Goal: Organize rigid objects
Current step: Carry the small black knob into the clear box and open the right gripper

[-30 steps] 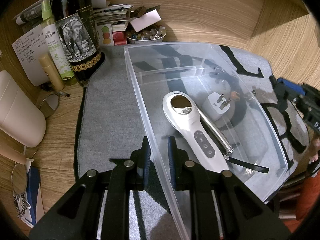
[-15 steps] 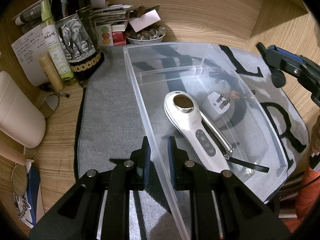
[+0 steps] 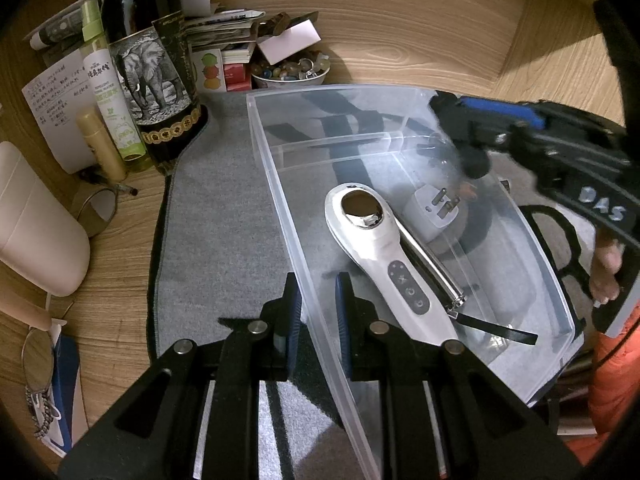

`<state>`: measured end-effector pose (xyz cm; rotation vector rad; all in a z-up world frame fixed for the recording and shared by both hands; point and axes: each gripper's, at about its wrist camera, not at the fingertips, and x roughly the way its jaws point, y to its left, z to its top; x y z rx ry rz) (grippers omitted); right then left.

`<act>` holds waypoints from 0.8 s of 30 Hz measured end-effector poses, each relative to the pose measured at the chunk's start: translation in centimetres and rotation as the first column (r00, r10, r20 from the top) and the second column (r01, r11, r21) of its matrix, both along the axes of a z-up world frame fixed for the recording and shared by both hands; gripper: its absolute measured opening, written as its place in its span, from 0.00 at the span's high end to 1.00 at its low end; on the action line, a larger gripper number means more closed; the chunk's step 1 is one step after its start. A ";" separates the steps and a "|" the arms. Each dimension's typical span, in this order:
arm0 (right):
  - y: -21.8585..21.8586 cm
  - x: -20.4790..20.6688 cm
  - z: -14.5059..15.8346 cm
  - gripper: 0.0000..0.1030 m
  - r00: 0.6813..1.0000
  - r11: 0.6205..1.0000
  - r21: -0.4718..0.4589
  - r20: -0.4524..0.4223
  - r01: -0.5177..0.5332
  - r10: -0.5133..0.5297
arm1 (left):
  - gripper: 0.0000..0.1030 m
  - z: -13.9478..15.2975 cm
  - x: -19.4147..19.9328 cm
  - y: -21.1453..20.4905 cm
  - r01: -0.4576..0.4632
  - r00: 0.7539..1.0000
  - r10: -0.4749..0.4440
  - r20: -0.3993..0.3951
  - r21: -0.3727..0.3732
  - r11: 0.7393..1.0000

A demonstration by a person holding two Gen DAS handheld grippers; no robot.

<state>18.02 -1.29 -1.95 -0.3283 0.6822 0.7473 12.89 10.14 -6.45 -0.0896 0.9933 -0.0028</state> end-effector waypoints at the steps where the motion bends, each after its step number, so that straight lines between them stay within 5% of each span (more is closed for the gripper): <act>1: 0.2 0.2 -0.3 0.79 1.000 1.000 -0.008 -0.009 0.000 0.000 | 0.84 0.0 0.0 0.0 0.000 1.000 0.000 0.000 0.000 1.000; 16: 1.9 2.2 -3.5 0.79 0.994 0.994 -0.106 -0.107 -0.011 -0.001 | 0.84 0.0 0.1 -0.2 0.002 1.000 -0.002 0.001 -0.005 1.000; 20: 1.9 2.1 -3.5 0.60 0.995 0.994 -0.111 -0.098 -0.013 0.002 | 0.84 0.0 0.2 -0.3 0.001 1.000 -0.001 0.001 -0.005 1.000; 24: 1.8 1.8 -3.1 0.60 0.997 0.995 -0.103 -0.083 -0.014 0.006 | 0.84 0.0 0.2 -0.3 0.001 1.000 -0.001 0.001 -0.004 1.000</act>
